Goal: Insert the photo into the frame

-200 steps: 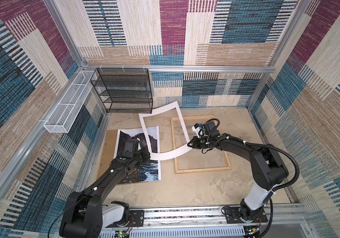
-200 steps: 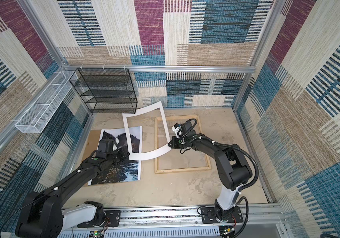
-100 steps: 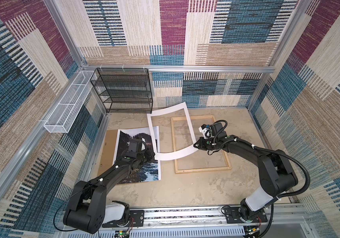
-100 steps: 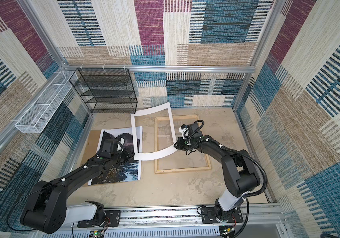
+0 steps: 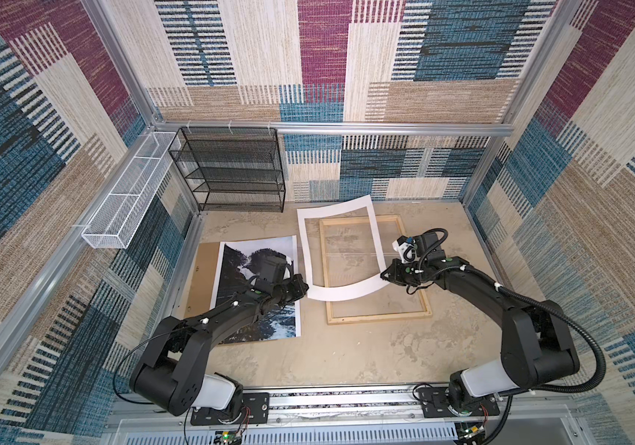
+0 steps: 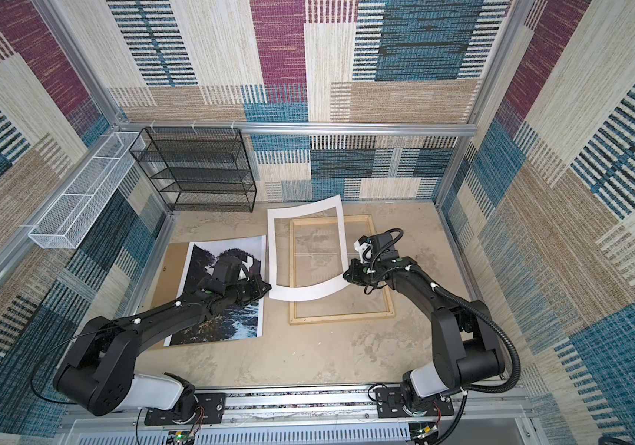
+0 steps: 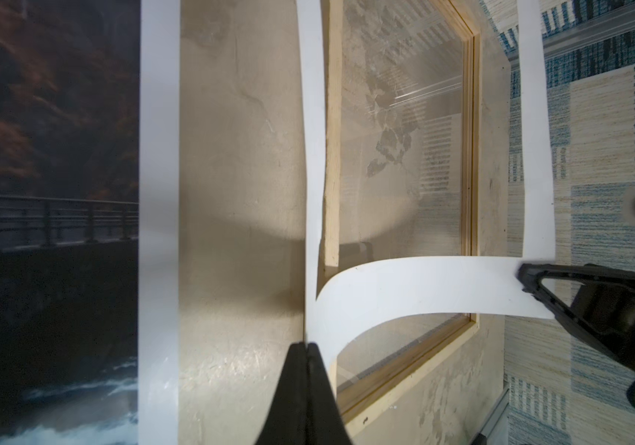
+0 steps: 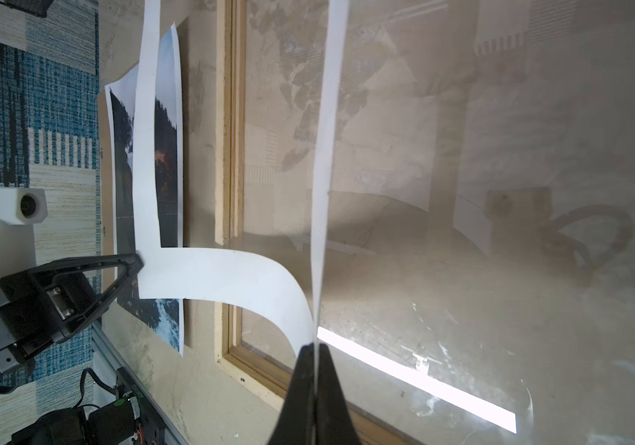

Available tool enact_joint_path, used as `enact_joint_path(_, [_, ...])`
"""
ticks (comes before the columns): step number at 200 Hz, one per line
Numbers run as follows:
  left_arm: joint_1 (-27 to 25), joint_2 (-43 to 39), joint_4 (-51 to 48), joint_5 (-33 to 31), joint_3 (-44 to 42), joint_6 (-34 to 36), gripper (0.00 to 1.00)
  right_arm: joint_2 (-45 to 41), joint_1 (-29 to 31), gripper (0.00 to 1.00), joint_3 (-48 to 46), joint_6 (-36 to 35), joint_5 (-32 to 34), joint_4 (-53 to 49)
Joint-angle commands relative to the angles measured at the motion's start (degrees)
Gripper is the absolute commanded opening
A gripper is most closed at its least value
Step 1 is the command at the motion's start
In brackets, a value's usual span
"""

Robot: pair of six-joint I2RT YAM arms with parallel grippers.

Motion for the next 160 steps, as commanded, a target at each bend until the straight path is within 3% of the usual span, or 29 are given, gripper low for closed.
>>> enact_joint_path(1, [-1.7,1.44,3.26,0.28,1.02,-2.36,0.0,-2.0,-1.55,0.0,-0.19,-2.35,2.0,-3.17])
enact_joint_path(61, [-6.42,4.49,4.66,-0.93,3.14,-4.76,0.0,-6.74,-5.27,0.0,-2.33,-1.7,4.43,-7.27])
enact_joint_path(160, [-11.05,6.09,7.81,-1.2,-0.17,-9.12,0.0,-10.22,-5.59,0.0,-4.68,2.41,10.63,-11.0])
